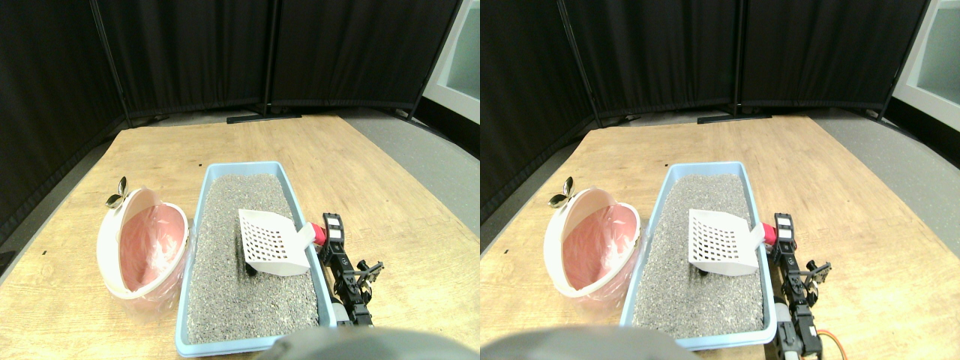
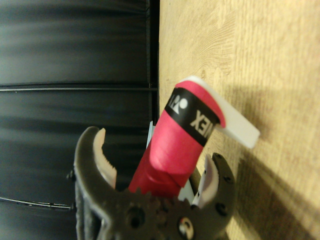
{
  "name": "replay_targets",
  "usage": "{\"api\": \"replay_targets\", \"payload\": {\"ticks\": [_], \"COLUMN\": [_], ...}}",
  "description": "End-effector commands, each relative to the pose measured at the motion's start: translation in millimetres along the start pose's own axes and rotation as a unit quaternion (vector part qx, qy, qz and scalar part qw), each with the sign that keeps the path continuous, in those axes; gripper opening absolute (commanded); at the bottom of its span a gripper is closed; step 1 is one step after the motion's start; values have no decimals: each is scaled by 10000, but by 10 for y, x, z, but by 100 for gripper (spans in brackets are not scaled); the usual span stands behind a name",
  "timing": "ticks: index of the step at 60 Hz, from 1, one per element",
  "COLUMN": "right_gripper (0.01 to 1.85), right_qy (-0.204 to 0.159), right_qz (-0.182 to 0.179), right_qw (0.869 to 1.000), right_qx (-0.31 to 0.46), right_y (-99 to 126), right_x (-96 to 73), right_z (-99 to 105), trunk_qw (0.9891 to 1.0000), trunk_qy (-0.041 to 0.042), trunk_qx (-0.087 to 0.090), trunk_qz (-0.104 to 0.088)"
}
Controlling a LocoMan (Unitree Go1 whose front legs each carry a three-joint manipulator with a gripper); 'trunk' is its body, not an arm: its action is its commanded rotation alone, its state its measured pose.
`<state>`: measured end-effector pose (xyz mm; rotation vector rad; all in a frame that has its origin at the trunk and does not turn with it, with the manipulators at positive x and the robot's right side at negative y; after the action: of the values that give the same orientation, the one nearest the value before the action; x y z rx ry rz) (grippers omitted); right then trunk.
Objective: Scoop (unimanual)
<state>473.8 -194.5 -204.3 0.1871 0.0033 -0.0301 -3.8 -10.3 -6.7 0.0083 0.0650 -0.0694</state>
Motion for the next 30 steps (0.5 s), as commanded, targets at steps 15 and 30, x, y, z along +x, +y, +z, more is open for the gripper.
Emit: {"api": "replay_targets", "payload": {"ticks": [15,30], "right_gripper": [6,6], "right_qy": [-545,-578], "right_qz": [374,504], "right_qw": [9977,9969], "right_qx": [-166,-193], "right_y": [30,-9], "right_x": [105,69], "right_z": [70,141], "trunk_qw": [9998,9996], "trunk_qy": [54,39], "trunk_qx": [-190,-242], "trunk_qz": [99,110]}}
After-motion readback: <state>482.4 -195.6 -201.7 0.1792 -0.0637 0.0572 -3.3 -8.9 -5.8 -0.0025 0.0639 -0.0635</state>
